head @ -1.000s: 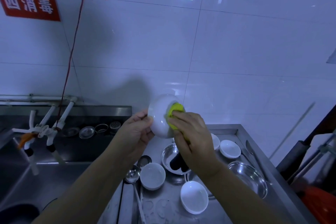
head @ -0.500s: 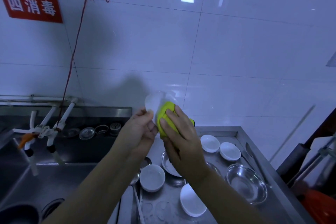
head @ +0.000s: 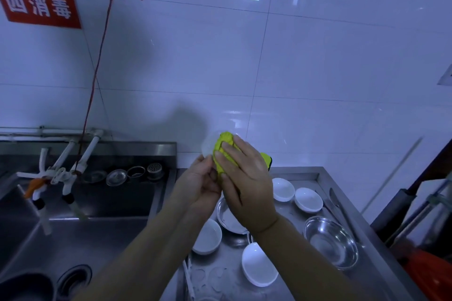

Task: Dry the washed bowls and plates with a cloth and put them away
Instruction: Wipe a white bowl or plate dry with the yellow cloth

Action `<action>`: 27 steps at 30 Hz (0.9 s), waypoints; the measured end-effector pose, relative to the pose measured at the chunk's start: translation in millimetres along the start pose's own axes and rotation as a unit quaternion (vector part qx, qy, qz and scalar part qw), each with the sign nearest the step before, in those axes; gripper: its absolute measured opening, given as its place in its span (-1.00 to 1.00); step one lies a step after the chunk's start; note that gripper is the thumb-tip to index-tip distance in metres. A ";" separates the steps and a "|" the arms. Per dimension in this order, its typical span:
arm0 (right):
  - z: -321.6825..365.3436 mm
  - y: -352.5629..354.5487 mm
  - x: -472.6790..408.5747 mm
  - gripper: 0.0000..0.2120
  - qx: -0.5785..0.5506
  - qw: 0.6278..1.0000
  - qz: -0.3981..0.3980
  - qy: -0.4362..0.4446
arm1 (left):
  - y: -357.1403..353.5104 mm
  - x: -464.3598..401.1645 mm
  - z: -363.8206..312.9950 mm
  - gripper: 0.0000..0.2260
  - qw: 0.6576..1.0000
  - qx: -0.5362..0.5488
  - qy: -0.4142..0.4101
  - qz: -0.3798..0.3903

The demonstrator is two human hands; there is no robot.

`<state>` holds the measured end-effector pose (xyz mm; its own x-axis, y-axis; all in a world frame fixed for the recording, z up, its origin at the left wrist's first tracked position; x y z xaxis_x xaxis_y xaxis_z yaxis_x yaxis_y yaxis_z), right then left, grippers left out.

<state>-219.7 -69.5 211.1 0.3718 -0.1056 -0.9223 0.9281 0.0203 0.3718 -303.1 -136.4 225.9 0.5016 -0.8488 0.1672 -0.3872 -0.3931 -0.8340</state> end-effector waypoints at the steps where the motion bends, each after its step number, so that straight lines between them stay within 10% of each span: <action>1: -2.8 1.6 4.2 -0.70 -0.003 1.000 -0.007 0.000 | 0.1 0.6 -0.4 -0.81 1.000 0.016 0.008 0.001; 9: -15.2 6.3 21.7 -0.60 -0.142 0.950 -0.144 -0.237 | 4.1 3.4 1.1 -0.61 0.996 0.081 0.042 0.000; 17: -28.5 22.2 1.2 -0.65 -0.357 0.811 -0.139 -0.442 | 10.5 0.8 -7.9 -0.75 0.982 -0.158 -0.082 0.055; 27: -17.3 27.7 -16.6 -0.69 -0.103 0.979 0.034 -0.171 | 10.8 1.6 -0.9 -0.83 0.875 -0.435 -0.194 0.088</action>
<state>-199.9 -50.0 235.0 0.4372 -0.4227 -0.7939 0.8988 0.2357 0.3695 -307.1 -142.3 217.6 0.5345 -0.8054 -0.2562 -0.8425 -0.5319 -0.0855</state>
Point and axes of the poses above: each hand's wrist, its own x-axis away from the middle knuckle, its own y-axis out of the back of the hand, z = x × y, the point moved 2 cm from there along -x, towards the middle knuckle, and after that the axes turned 2 degrees about -z, right-handed, at the moved point
